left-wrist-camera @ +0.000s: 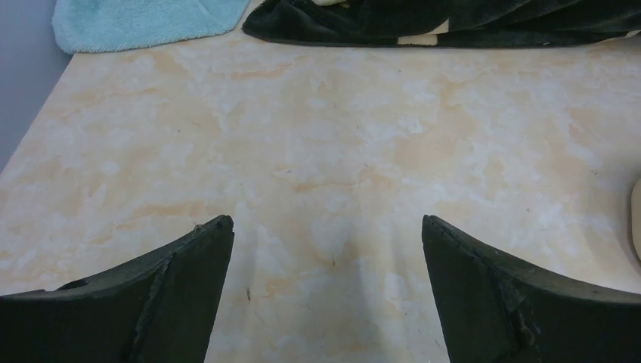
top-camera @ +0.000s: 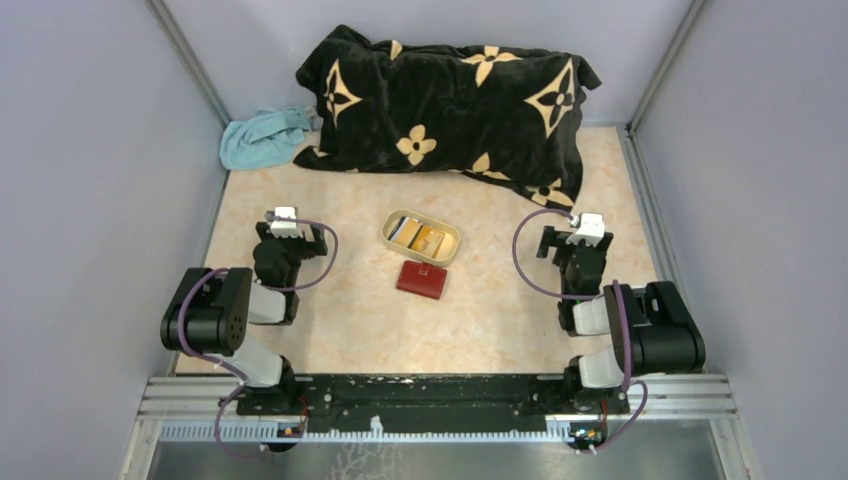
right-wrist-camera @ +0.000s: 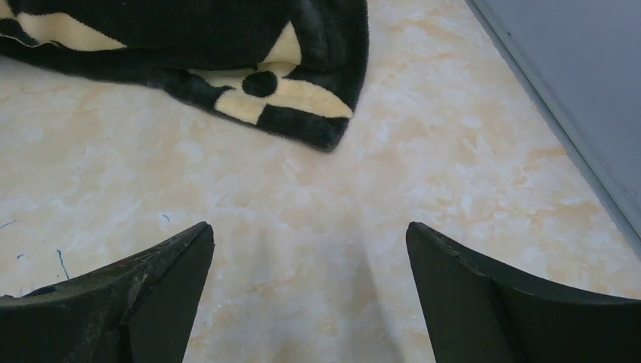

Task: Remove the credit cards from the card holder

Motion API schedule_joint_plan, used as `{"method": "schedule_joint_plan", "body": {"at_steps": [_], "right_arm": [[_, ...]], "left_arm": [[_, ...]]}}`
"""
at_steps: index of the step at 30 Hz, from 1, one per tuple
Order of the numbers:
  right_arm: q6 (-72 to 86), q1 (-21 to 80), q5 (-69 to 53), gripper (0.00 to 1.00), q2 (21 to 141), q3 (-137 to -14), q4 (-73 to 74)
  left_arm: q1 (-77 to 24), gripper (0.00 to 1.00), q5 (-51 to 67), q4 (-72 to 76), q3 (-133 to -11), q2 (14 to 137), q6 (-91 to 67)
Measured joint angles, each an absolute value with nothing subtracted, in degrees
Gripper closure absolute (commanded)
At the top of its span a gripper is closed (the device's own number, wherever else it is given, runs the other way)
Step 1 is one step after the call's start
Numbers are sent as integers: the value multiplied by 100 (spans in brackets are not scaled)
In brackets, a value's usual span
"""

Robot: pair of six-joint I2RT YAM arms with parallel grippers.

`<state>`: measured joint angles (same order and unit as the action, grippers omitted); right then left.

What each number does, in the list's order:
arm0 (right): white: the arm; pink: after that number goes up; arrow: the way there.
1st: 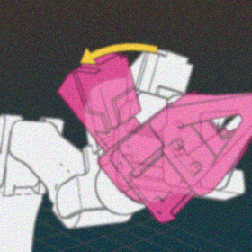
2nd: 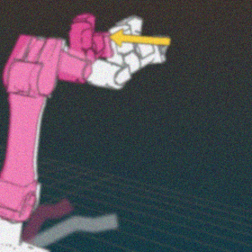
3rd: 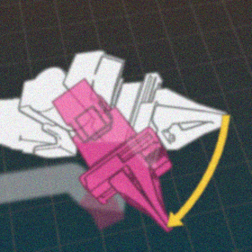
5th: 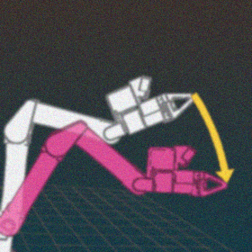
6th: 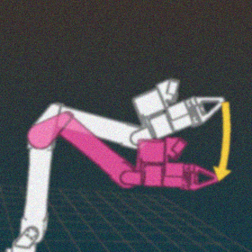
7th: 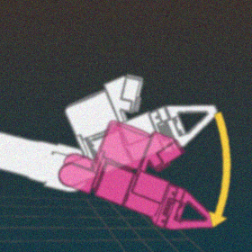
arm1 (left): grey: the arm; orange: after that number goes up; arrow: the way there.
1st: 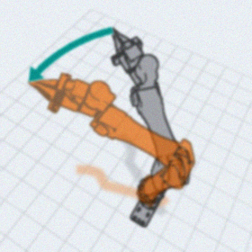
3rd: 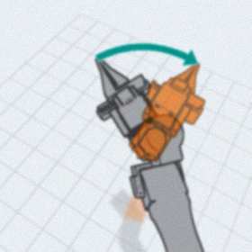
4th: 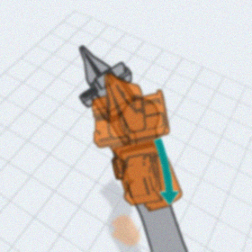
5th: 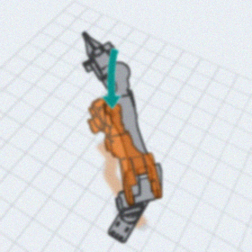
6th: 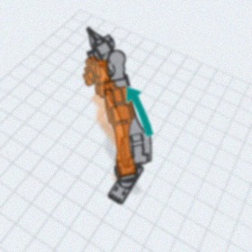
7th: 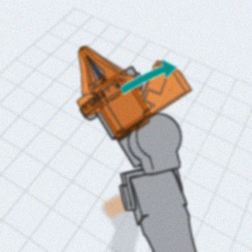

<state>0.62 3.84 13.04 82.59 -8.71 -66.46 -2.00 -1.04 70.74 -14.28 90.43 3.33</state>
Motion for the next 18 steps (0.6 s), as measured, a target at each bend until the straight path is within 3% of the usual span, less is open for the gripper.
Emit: {"method": "schedule_joint_plan", "body": {"at_steps": [12,18], "right_arm": [[16,386,1201,1,8224,-886,-6558],[-80,770,930,1,6810,-1737,-4464]], "left_arm": [[-200,0,-102,7074,-1428,9043,333],[-200,0,-102,7074,-1428,9043,333]]}}
